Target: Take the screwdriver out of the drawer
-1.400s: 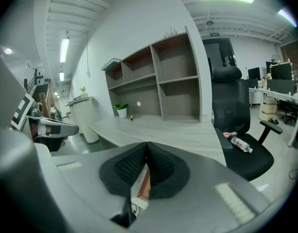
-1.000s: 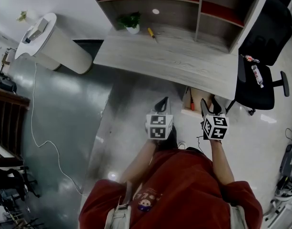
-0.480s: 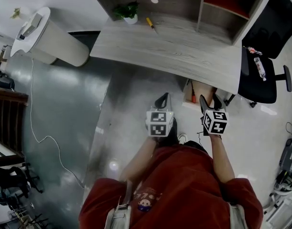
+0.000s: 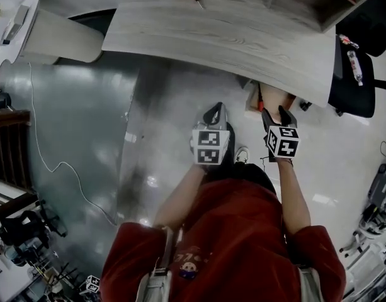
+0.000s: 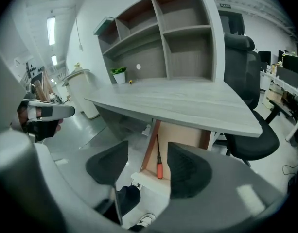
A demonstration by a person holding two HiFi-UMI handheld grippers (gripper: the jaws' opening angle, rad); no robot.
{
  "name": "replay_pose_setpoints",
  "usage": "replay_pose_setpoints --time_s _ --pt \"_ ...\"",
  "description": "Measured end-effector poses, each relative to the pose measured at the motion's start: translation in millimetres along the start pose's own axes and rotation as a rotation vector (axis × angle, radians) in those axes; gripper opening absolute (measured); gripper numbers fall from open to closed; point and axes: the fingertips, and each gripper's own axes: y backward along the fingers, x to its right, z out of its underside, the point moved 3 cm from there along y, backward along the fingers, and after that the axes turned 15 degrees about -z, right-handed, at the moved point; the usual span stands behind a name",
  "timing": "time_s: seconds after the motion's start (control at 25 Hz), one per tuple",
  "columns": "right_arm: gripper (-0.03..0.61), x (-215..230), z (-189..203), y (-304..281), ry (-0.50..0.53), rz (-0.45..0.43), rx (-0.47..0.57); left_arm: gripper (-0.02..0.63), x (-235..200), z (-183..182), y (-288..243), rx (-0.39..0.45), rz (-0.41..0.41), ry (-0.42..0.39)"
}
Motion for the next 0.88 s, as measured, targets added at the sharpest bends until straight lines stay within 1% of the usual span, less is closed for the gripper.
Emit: replay_pose_setpoints --time_s 0.2,0.36,0.44,0.68,0.88 --pt "0.241 18 33 -33 -0.056 0.027 -0.078 0.0 -2 27 -31 -0.065 0.032 -0.035" --pt "0.241 48 35 -74 -0.06 0.049 -0.097 0.0 -4 34 -77 -0.069 0.043 -0.051" --pt "0.241 62 44 -88 -0.072 0.062 -0.118 0.0 0 43 -95 -0.087 0.051 -0.052" --pt "0.241 80 73 -121 -0.073 0.094 -0.202 0.0 4 66 -133 -0.125 0.086 -0.069" --pt "0.241 95 94 -148 -0.084 0.137 -0.239 0.0 10 84 -160 -0.145 0.128 -0.085"
